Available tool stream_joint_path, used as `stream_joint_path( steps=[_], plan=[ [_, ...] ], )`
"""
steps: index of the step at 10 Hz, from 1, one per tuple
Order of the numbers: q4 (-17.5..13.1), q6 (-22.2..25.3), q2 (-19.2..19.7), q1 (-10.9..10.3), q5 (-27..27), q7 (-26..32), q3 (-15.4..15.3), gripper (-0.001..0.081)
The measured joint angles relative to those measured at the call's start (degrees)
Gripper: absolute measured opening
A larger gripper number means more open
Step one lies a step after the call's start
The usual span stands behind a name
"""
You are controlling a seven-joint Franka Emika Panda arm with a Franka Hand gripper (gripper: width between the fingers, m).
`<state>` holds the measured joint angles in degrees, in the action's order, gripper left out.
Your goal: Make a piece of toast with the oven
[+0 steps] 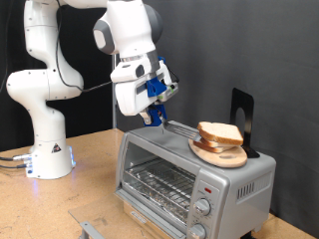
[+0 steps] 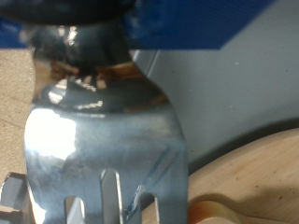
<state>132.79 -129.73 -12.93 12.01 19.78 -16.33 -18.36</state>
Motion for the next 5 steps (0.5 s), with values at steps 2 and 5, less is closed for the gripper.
stream_joint_path(
  steps=[2,5],
  plan=[
    [-0.77,0.95,0.78,0.00,-0.28,-0.70,-0.44,0.0391],
    [-1.61,1.03,1.72,0.00,-0.71,-1.66,-0.93,0.0391]
  ],
)
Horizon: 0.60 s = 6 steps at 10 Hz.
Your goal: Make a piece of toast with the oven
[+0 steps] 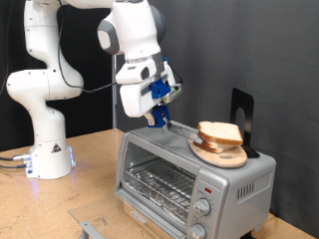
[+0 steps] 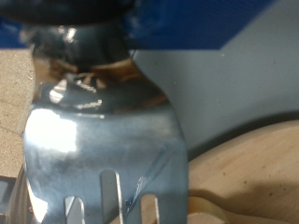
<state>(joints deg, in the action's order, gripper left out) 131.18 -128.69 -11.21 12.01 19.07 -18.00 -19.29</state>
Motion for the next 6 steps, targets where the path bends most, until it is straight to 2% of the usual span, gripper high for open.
stream_joint_path(
  steps=[6],
  plan=[
    [-1.18,0.01,1.14,-0.01,-0.48,-0.28,-1.14,0.0391]
  ],
)
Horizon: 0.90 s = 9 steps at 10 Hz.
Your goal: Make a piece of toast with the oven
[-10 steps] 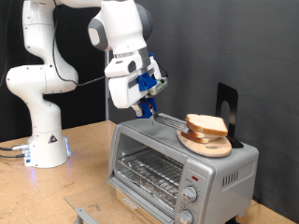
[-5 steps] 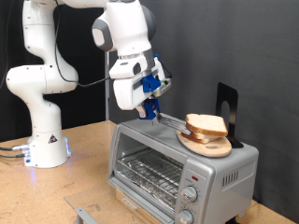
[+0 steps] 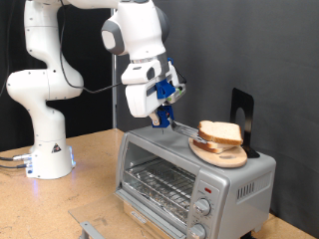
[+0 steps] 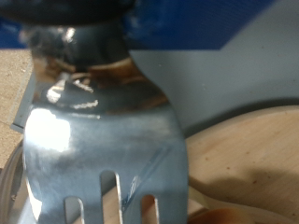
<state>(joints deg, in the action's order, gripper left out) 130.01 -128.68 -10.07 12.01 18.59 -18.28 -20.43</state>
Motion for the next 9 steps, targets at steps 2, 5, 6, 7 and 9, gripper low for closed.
stream_joint_path(
  steps=[2,5,6,7,9],
  plan=[
    [-0.10,0.04,0.02,-0.01,0.00,0.00,-0.62,0.0391],
    [-0.40,0.28,0.15,-0.02,0.00,-0.26,-1.34,0.0391],
    [-0.71,0.42,0.46,-0.02,0.00,-0.84,-1.44,0.0391],
    [-1.26,0.51,1.09,-0.02,0.00,-1.60,-1.51,0.0391],
    [-2.67,0.64,2.75,-0.02,0.00,-2.56,-1.77,0.0391]
  ],
)
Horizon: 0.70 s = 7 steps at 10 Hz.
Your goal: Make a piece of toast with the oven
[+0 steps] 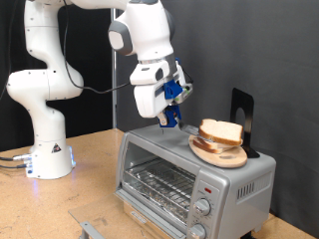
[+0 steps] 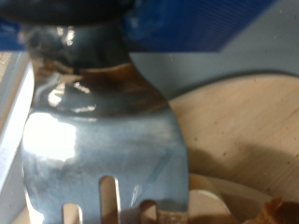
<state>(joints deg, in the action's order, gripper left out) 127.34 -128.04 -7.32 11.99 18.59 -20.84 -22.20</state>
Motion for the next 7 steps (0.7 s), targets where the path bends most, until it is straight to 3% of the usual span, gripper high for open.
stream_joint_path(
  steps=[7],
  plan=[
    [-4.18,0.01,4.52,-0.32,-1.11,-1.37,-3.22,0.0391]
  ],
)
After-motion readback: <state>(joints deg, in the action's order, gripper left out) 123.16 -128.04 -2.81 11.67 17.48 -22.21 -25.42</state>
